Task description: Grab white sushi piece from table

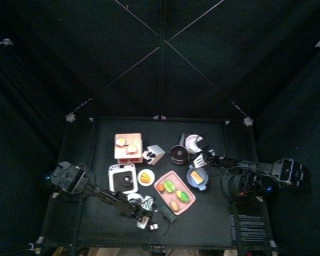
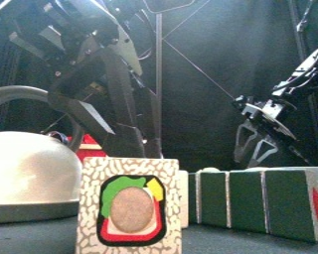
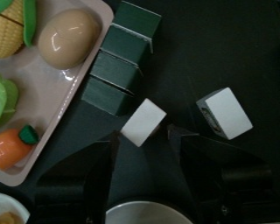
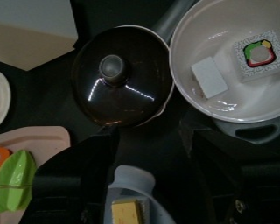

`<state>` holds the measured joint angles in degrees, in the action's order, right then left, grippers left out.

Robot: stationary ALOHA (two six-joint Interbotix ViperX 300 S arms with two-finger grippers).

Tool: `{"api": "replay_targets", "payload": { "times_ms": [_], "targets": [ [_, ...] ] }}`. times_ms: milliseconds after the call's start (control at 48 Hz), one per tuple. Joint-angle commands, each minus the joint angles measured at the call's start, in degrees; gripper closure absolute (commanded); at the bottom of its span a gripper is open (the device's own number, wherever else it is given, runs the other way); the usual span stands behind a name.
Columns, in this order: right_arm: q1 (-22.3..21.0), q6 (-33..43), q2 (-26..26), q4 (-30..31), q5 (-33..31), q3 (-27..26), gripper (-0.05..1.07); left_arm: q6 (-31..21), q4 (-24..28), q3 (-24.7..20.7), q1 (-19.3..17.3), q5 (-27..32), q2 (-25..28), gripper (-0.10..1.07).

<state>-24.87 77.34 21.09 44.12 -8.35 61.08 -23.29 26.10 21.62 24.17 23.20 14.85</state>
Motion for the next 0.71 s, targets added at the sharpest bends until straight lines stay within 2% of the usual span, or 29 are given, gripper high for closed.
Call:
{"api": "replay_targets", "payload": {
  "times_ms": [0,688],
  "targets": [
    [0.09,-0.09,0.44,0.0,0.18,-1.05,0.12,0.26,0.88,-0.35,-0.09,-0.7,-1.32,0.12],
    [0.09,-0.09,0.18,-0.09,0.26,-0.53,0.12,0.88,4.22,-0.53,-1.14,-4.04,-0.53,0.12]
  ]
}}
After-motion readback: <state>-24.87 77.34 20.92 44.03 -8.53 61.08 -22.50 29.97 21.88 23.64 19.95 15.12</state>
